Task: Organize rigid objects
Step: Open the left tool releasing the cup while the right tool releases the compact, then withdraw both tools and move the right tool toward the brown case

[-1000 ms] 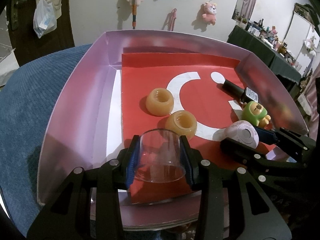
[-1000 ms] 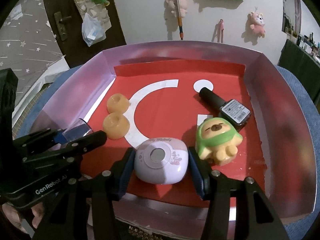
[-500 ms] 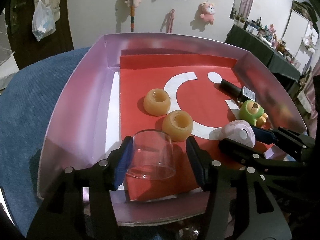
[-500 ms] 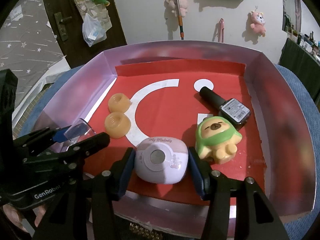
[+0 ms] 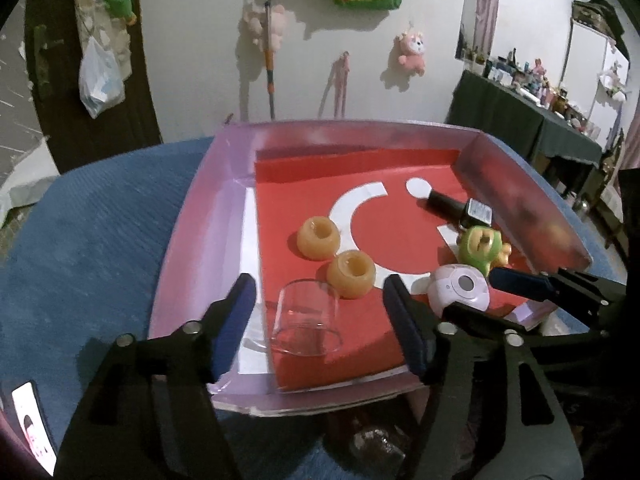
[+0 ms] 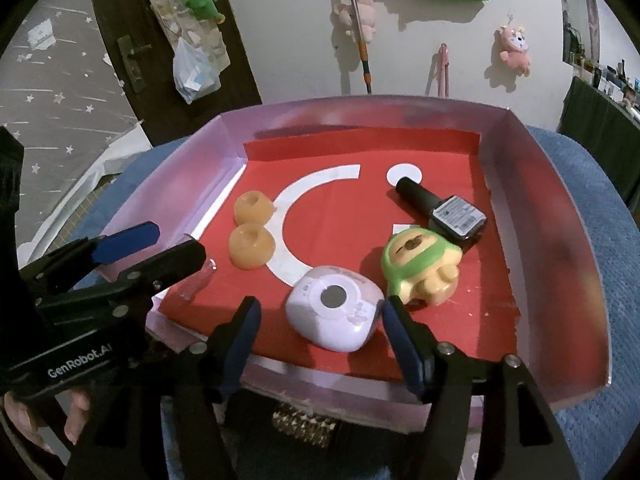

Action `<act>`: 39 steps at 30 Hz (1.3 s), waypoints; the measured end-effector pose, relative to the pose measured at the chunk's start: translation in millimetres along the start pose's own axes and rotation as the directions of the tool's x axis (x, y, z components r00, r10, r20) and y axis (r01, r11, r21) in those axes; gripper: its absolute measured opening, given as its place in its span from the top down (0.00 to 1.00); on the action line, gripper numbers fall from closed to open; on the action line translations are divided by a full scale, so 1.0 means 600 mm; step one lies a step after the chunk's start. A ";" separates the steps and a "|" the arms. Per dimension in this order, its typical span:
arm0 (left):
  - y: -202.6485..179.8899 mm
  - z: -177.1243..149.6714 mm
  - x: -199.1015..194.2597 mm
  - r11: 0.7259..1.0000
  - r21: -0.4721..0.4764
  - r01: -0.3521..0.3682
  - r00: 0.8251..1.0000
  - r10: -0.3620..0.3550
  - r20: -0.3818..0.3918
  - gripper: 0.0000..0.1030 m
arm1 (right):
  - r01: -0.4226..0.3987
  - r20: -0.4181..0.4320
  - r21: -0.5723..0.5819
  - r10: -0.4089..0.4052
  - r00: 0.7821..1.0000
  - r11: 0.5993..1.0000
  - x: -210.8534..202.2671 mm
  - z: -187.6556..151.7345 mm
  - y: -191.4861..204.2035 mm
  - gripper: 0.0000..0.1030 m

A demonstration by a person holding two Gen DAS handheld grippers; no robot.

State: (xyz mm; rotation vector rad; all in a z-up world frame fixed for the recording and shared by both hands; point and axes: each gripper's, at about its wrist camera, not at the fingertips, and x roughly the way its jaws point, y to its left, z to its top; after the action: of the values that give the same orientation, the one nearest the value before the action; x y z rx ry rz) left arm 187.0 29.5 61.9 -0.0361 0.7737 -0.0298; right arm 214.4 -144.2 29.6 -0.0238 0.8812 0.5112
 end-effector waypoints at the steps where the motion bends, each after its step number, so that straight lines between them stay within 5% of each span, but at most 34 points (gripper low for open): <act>1: 0.002 0.001 -0.005 1.000 -0.003 -0.001 1.000 0.001 0.009 0.31 | -0.001 0.004 -0.001 0.001 1.000 1.000 -0.003 0.001 0.000 0.35; 17: 0.041 -0.019 -0.065 0.998 -0.063 -0.024 0.998 0.028 0.064 0.24 | -0.012 0.137 -0.023 0.015 0.990 1.000 -0.095 -0.016 0.014 0.08; 20: 0.043 -0.023 -0.074 0.997 -0.072 -0.015 0.997 0.020 0.073 0.05 | -0.023 0.162 -0.032 0.028 0.986 0.999 -0.112 -0.021 0.019 0.02; 39: 0.036 -0.064 -0.122 0.996 -0.084 -0.001 0.994 0.010 0.110 0.00 | 0.039 0.298 -0.172 0.014 0.954 0.984 -0.195 -0.092 0.061 0.00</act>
State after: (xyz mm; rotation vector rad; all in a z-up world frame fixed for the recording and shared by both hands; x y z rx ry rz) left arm 107.8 53.4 84.6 -0.1145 0.6645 0.0102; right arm 97.0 -173.0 87.6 -0.1106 0.5373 0.5632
